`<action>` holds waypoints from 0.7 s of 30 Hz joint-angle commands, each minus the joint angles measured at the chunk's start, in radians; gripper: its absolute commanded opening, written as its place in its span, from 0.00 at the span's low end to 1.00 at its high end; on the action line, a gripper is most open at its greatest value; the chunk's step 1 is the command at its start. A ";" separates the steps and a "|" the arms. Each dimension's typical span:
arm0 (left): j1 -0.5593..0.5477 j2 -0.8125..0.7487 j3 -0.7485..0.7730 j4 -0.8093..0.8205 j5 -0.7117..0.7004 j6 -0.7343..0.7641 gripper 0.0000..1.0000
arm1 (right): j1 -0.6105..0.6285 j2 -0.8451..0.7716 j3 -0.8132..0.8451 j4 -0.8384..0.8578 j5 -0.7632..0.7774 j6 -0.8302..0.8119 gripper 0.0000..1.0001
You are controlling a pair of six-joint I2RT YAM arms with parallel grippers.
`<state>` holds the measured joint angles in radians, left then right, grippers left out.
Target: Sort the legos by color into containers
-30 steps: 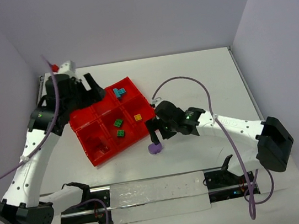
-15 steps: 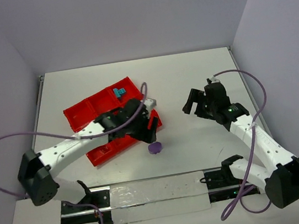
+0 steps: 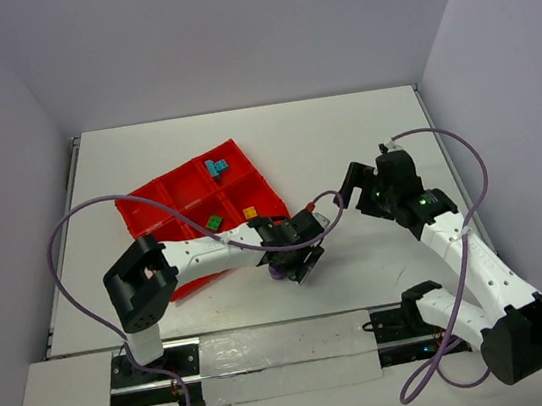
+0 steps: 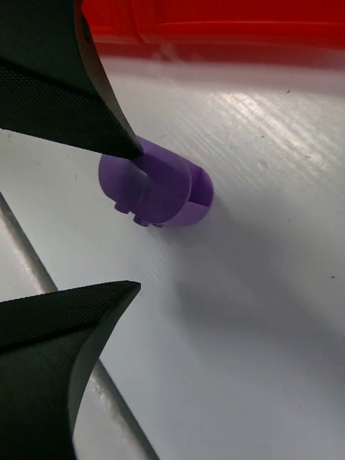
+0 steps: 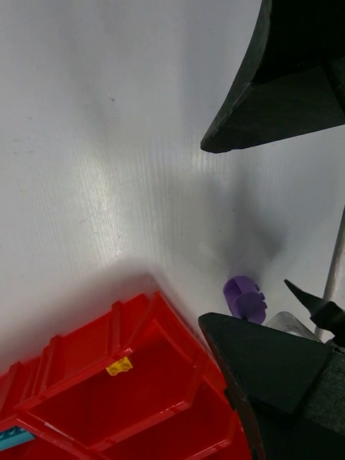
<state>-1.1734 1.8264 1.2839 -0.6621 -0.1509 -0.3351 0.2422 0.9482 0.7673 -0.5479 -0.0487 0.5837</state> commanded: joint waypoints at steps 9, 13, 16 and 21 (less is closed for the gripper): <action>-0.028 -0.002 0.037 0.016 -0.174 0.020 0.90 | -0.007 -0.009 0.033 0.007 -0.027 -0.003 1.00; -0.028 0.007 0.028 0.025 -0.189 0.030 0.90 | -0.008 -0.011 0.030 0.010 -0.033 0.001 1.00; -0.028 0.023 0.021 0.035 -0.185 0.039 0.90 | -0.008 -0.013 0.031 0.010 -0.034 0.000 1.00; -0.028 0.051 0.005 0.067 -0.171 0.048 0.90 | -0.007 -0.015 0.031 0.010 -0.037 -0.001 1.00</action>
<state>-1.1923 1.8498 1.2957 -0.6450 -0.3138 -0.3059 0.2413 0.9485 0.7681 -0.5472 -0.0788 0.5835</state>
